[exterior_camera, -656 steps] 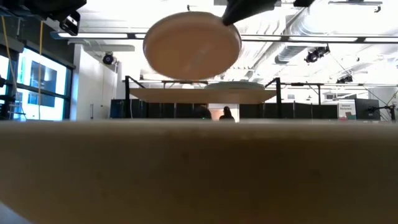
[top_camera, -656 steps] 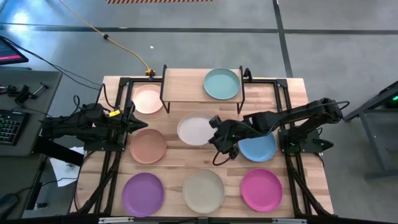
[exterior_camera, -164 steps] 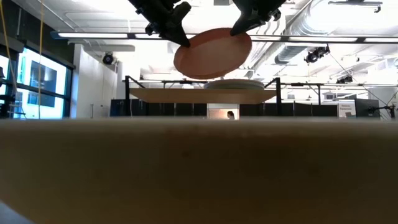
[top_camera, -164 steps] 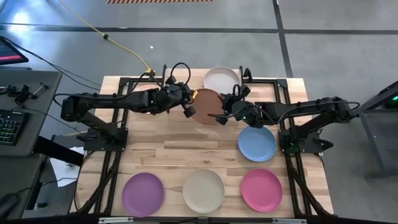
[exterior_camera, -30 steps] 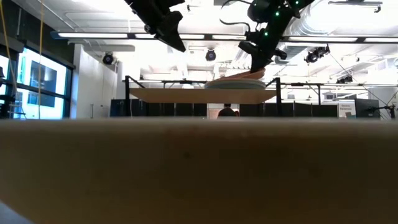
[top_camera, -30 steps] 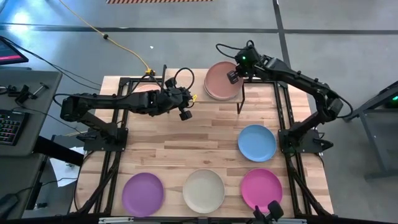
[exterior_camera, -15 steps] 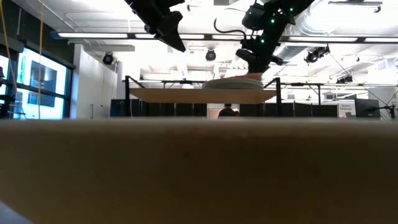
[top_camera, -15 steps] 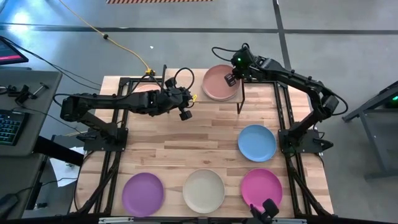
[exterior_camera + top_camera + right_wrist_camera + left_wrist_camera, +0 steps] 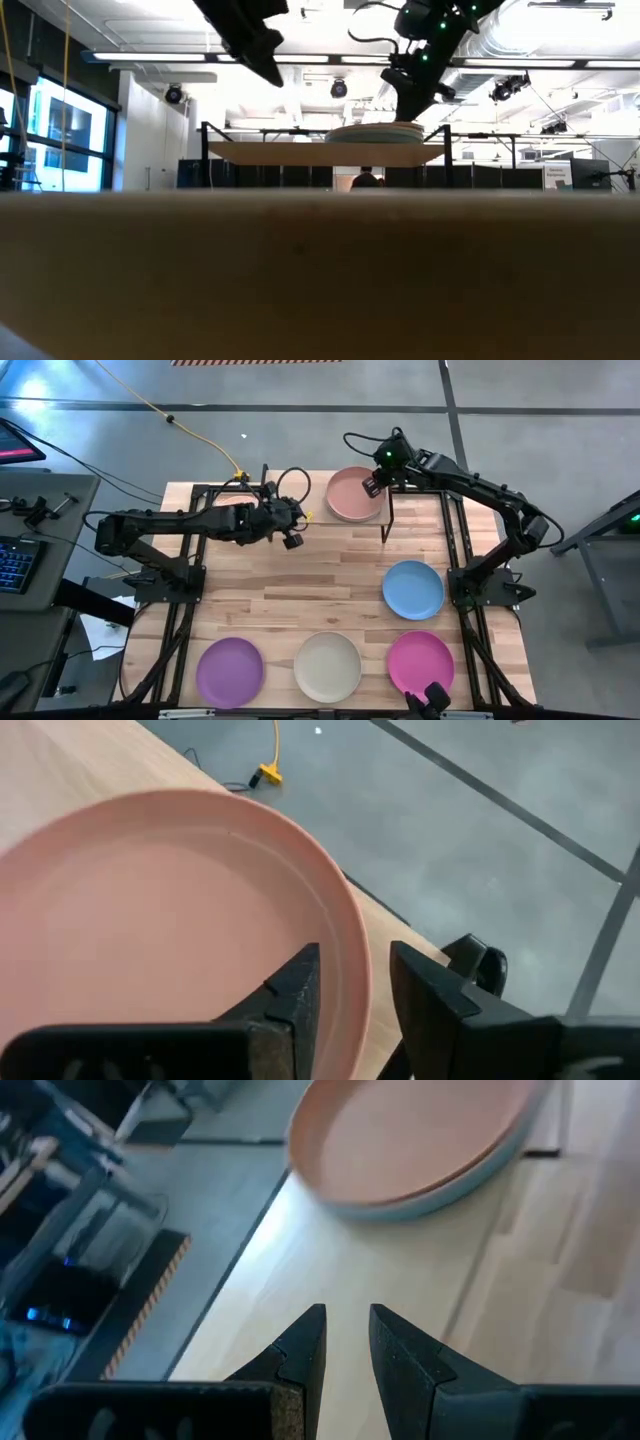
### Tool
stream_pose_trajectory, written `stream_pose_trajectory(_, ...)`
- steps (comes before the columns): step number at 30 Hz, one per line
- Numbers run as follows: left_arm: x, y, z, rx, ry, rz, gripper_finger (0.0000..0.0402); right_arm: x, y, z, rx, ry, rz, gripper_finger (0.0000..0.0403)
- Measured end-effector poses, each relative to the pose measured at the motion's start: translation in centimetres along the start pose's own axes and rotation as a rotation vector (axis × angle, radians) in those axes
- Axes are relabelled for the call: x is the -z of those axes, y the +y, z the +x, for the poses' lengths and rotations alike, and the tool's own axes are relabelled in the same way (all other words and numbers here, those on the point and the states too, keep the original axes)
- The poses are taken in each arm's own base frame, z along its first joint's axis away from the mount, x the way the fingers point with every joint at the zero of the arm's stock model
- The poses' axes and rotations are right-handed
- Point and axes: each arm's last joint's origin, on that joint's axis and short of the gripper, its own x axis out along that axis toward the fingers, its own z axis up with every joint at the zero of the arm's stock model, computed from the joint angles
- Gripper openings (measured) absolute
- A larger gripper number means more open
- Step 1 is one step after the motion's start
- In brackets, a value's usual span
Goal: Place and stack plates onto a shelf
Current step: Stack the light pink plate into the light orange plate on the shelf
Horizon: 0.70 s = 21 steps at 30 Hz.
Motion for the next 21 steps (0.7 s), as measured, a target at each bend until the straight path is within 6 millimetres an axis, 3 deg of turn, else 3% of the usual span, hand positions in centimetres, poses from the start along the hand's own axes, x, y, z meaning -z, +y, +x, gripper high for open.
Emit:
stream_pose_trajectory(6,0.5,1.4,0.3,-0.027,0.038,-0.057,0.0072,0.5,-0.1,0.0,0.016,0.051,-0.021,0.0103)
stream_pose_trajectory(14,0.9,1.4,0.6,-0.006,0.06,-0.052,0.0072,1.1,-0.5,0.1,0.151,0.104,-0.061,0.0103)
stream_pose_trajectory(21,0.9,1.4,0.6,-0.005,0.059,-0.053,0.0072,1.5,-0.6,0.0,0.157,0.148,-0.066,0.0103)
